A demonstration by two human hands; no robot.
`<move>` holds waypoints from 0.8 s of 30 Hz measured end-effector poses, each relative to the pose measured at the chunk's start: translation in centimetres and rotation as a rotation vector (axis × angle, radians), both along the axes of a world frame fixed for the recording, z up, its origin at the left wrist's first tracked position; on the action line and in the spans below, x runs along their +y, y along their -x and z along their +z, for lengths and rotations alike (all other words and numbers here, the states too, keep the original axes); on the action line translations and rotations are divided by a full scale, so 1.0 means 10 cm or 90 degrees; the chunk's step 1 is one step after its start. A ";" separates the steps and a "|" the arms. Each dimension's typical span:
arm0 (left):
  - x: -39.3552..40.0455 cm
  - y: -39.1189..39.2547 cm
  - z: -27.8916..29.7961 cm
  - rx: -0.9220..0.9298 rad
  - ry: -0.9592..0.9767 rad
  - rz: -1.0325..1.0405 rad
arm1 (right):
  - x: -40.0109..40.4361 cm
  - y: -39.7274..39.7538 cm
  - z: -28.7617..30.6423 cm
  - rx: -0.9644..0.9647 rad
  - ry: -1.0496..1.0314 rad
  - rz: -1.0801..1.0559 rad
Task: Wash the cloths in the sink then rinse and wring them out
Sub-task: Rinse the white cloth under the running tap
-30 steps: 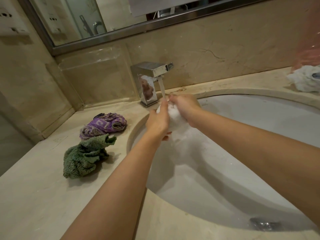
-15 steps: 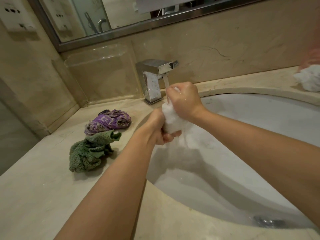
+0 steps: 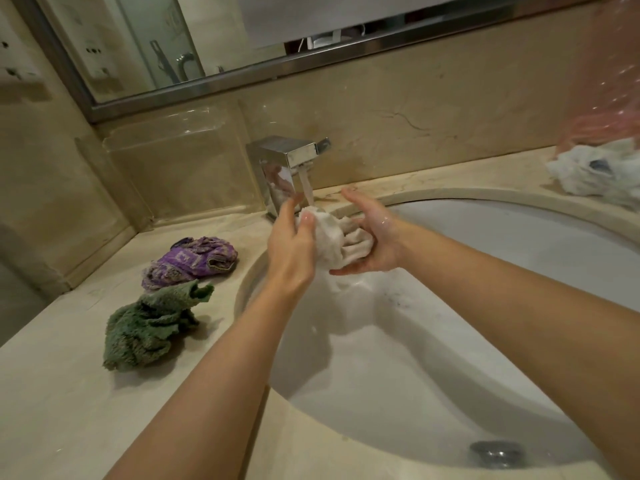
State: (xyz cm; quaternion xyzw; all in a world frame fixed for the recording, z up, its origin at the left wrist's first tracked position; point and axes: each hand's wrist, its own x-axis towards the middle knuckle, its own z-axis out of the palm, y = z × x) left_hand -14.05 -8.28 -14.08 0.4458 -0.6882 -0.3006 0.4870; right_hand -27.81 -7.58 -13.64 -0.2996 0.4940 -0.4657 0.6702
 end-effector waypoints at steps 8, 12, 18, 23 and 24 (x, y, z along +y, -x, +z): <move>-0.02 -0.01 -0.02 -0.129 -0.133 0.126 | -0.04 -0.41 -0.03 0.328 0.021 -0.198; -0.02 -0.08 0.04 -0.115 -0.264 0.128 | 0.05 -0.49 -0.07 0.514 0.261 -0.293; -0.04 -0.12 0.06 -0.071 -0.361 -0.010 | 0.09 -0.42 0.02 0.728 0.477 -0.272; 0.05 -0.19 0.14 -0.044 -0.470 -0.074 | 0.05 -0.37 0.03 0.876 0.655 -0.230; 0.05 -0.20 0.15 -0.052 -0.502 -0.070 | 0.05 -0.39 0.03 0.877 0.699 -0.230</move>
